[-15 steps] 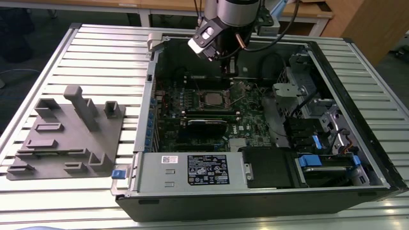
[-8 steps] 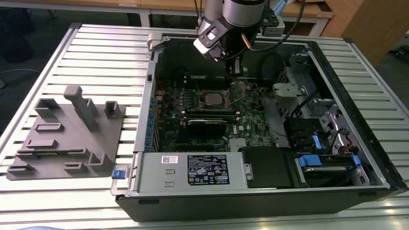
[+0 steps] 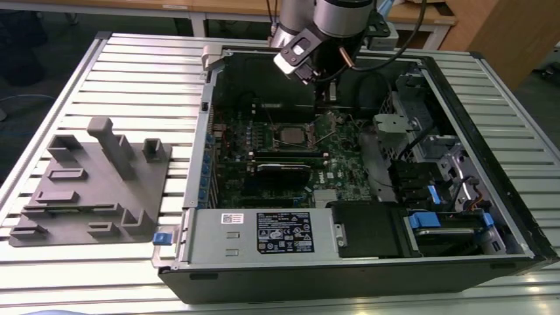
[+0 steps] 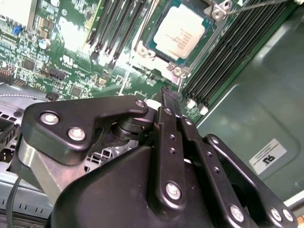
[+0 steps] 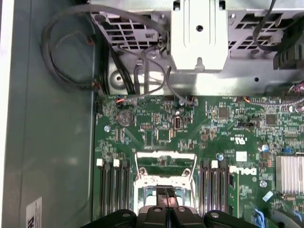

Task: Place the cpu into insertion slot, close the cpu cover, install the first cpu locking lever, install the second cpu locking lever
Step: 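Close the cpu cover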

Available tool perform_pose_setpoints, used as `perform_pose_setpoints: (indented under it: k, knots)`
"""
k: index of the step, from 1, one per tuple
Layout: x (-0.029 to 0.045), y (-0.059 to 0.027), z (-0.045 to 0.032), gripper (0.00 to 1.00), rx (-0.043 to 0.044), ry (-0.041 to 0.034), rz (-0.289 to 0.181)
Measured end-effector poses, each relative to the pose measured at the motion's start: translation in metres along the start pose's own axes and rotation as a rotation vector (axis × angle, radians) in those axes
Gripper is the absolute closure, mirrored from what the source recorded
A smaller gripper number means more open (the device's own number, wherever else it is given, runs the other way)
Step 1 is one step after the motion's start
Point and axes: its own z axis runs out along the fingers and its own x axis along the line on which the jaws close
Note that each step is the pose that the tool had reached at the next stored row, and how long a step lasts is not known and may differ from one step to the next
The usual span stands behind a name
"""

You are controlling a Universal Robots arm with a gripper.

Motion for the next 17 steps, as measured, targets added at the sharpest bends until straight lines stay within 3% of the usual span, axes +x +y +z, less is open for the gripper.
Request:
perform_pose_setpoints:
  k: [17]
  knots:
    - [0.0001,0.0257,0.0016,0.89,0.0000,0.0001,0.000]
